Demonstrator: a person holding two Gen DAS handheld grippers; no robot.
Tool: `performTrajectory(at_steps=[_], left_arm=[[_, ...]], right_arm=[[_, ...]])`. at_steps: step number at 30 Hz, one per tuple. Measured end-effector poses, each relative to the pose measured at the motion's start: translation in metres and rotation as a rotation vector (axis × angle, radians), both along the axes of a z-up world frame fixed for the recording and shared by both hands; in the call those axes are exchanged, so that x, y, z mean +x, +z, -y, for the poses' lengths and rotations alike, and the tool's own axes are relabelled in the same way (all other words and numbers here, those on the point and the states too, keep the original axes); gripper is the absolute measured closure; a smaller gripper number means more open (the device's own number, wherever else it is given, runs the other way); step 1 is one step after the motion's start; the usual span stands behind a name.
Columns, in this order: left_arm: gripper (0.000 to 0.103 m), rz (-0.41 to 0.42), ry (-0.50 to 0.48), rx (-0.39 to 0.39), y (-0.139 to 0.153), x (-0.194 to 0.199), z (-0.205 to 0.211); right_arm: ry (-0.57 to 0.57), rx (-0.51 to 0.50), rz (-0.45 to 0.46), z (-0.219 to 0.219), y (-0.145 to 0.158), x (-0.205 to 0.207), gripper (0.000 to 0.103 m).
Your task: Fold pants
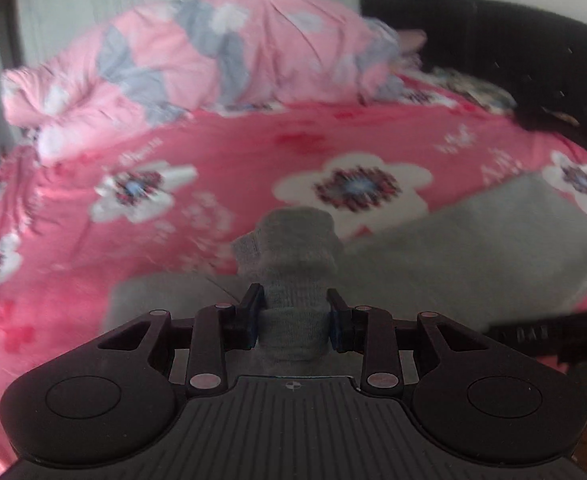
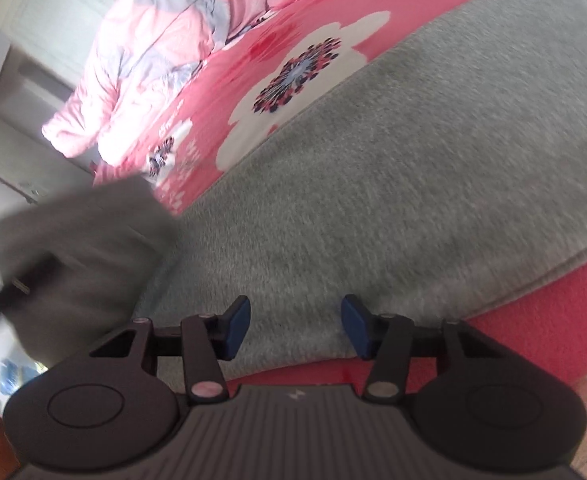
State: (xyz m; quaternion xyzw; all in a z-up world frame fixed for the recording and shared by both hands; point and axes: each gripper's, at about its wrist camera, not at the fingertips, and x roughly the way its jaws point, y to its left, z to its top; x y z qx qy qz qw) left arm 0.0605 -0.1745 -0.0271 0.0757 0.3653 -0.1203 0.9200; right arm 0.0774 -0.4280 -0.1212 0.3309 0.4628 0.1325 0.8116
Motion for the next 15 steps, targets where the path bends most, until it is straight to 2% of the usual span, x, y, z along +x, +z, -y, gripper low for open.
performTrajectory(at_steps=[2,5,6,10,13,15], left_arm=[[0.0,-0.103,-0.057,-0.003,-0.021,-0.001,0.01],[0.0,-0.085,-0.121,0.105,-0.023,-0.014,0.023],[0.0,-0.092,-0.138,0.088,-0.017,-0.018,0.021],[0.0,-0.174,-0.175,-0.122,0.01,-0.016,-0.007],[0.0,-0.136,-0.138,-0.153,0.025,-0.017,-0.025],[0.0,-0.135,-0.086,-0.179,0.029,-0.01,-0.042]], right_arm=[[-0.012,0.012,0.001,0.008,0.001,-0.003,0.0],[-0.03,0.003,0.007,0.02,0.011,-0.005,0.0],[-0.043,-0.002,0.014,0.023,0.017,-0.005,0.0],[-0.056,0.062,0.082,0.032,0.043,0.012,0.0],[-0.011,0.13,0.129,0.019,0.06,0.039,0.0],[0.032,0.2,0.103,0.003,0.062,0.067,0.0]])
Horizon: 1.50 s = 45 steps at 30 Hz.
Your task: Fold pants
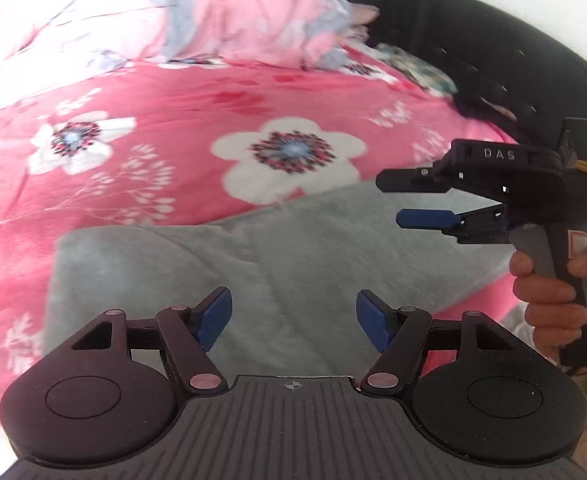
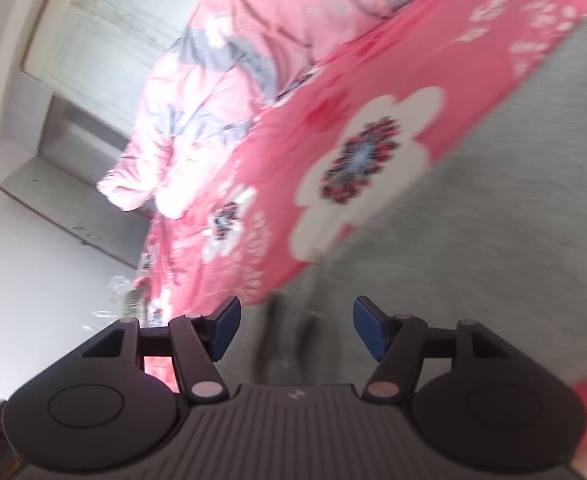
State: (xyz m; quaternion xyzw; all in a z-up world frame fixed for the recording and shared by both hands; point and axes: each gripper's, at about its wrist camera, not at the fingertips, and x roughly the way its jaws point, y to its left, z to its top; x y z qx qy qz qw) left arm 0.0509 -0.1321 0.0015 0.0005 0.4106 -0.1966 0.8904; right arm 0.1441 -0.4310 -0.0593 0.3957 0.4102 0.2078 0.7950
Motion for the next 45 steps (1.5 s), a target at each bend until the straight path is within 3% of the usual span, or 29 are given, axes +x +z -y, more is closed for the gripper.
performTrajectory(at_steps=[2,6,11,13,18,21,25,29,35,45], left_arm=[[0.0,-0.033,0.065,0.013,-0.007,0.009,-0.015],[0.0,-0.129,0.172,0.124,-0.038,0.029,-0.033],[0.0,-0.231,0.227,0.139,-0.069,0.035,-0.053],[0.0,-0.231,0.228,0.129,-0.071,0.034,-0.056],[0.0,-0.212,0.21,0.115,-0.068,0.027,-0.062],[0.0,-0.157,0.19,0.084,-0.056,0.028,-0.057],[0.0,-0.158,0.177,0.118,-0.058,0.04,-0.038],[0.0,-0.219,0.194,0.161,-0.082,0.05,-0.033],[0.0,-0.216,0.193,0.164,-0.085,0.049,-0.034],[0.0,-0.223,0.199,0.156,-0.087,0.051,-0.035]], right_arm=[[0.029,0.03,-0.03,-0.018,-0.005,0.025,0.0],[0.044,-0.068,-0.075,-0.053,-0.018,0.068,0.0],[0.136,-0.192,-0.166,-0.086,-0.039,0.085,0.0],[0.182,-0.216,-0.162,-0.096,-0.039,0.074,0.0],[0.183,-0.289,-0.031,-0.092,-0.017,0.042,0.0],[0.181,-0.322,-0.085,-0.087,-0.034,0.053,0.0],[0.155,-0.238,-0.12,-0.076,-0.039,0.057,0.0],[0.086,-0.134,-0.124,-0.05,-0.028,0.05,0.0],[0.12,0.032,-0.36,-0.035,-0.078,0.059,0.0],[0.161,0.159,-0.423,-0.027,-0.089,0.031,0.0]])
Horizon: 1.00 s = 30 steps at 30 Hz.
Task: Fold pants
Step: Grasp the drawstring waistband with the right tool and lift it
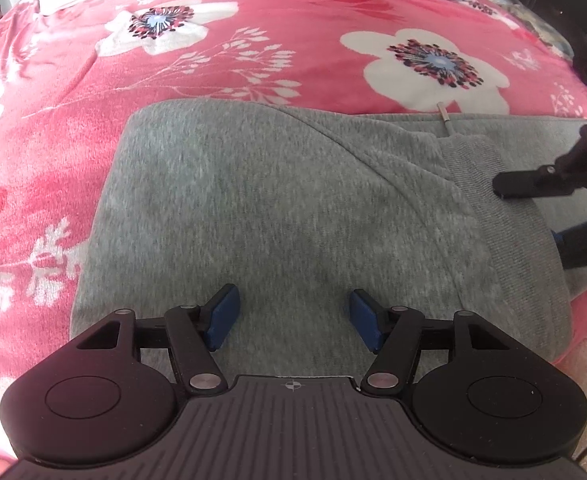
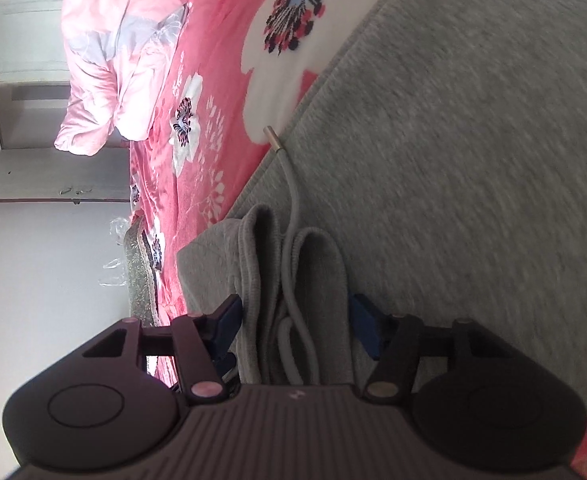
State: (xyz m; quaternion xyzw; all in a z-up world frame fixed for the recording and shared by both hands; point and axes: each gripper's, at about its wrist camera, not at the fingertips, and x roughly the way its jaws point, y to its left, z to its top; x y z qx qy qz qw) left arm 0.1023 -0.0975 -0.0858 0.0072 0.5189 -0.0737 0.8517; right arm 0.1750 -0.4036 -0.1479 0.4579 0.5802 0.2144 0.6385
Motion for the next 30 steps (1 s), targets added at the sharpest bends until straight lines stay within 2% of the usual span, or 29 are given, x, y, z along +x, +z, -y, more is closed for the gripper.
performTrajectory(at_steps=[6,10,13,15,18,22,30], left_arm=[[0.0,0.0,0.003,-0.002,-0.001,0.0,-0.001],[0.0,0.002,0.009,-0.002,0.0,0.0,-0.001],[0.0,0.008,0.006,-0.022,0.008,0.0,-0.002],[0.0,0.021,0.0,-0.056,0.016,0.002,-0.001],[0.0,0.032,-0.007,-0.055,0.023,0.007,0.007],[0.0,0.016,-0.016,-0.086,0.023,0.015,0.019],[0.0,-0.016,-0.075,-0.098,0.017,0.025,0.051]], right_arm=[[0.101,0.046,-0.003,-0.034,-0.002,-0.009,0.0],[0.136,-0.074,0.058,-0.067,0.003,-0.012,0.0],[0.117,-0.118,0.143,-0.065,0.026,-0.013,0.0],[0.087,-0.118,0.181,-0.049,0.038,-0.011,0.0],[0.018,-0.186,0.226,-0.011,0.05,-0.004,0.0],[-0.076,-0.251,0.229,0.049,0.053,0.001,0.0],[-0.231,-0.359,0.236,0.155,0.056,0.003,0.0]])
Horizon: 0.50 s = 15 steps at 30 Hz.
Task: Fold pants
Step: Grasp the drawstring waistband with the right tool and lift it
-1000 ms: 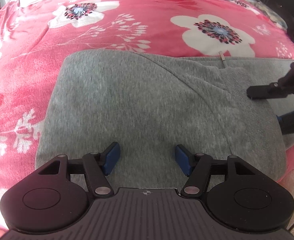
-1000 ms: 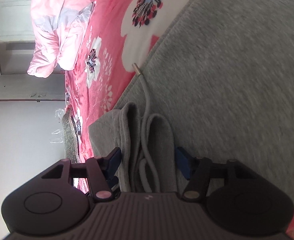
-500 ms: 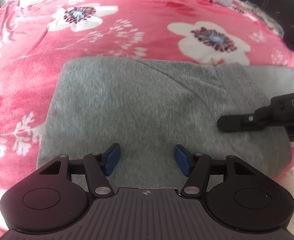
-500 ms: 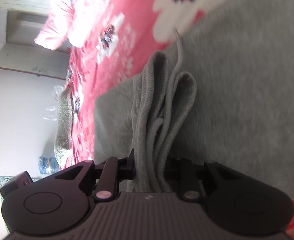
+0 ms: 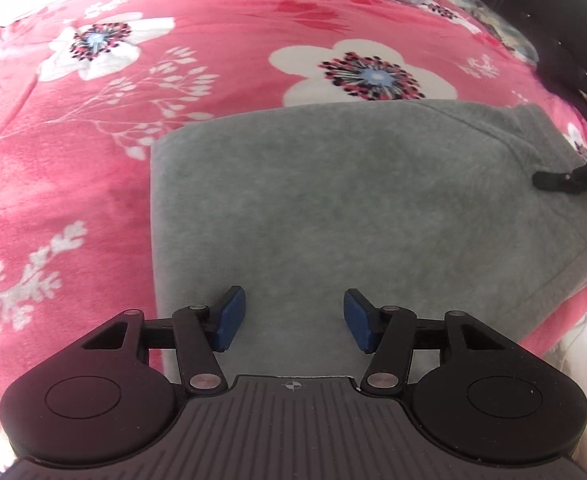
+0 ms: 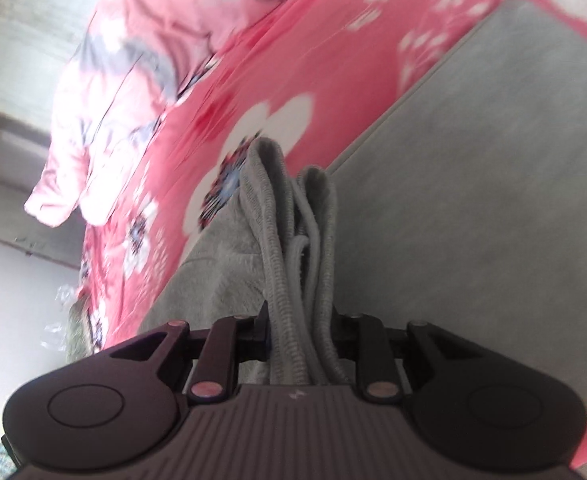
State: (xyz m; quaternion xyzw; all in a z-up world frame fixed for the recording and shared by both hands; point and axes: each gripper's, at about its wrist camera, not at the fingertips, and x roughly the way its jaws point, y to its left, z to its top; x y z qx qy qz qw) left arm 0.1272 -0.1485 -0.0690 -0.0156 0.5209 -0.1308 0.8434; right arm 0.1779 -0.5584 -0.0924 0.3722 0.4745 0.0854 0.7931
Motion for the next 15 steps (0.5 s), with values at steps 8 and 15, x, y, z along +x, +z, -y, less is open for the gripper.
performTrajectory(at_steps=[8,15], left_arm=[[0.0,0.0,-0.095,-0.011,0.0,0.014,0.047],[0.0,0.003,-0.163,-0.022,0.001,0.02,0.085]], right_arm=[[-0.118,-0.086,0.014,0.106,0.004,-0.002,0.0],[-0.178,-0.14,0.04,0.163,0.009,0.001,0.0]])
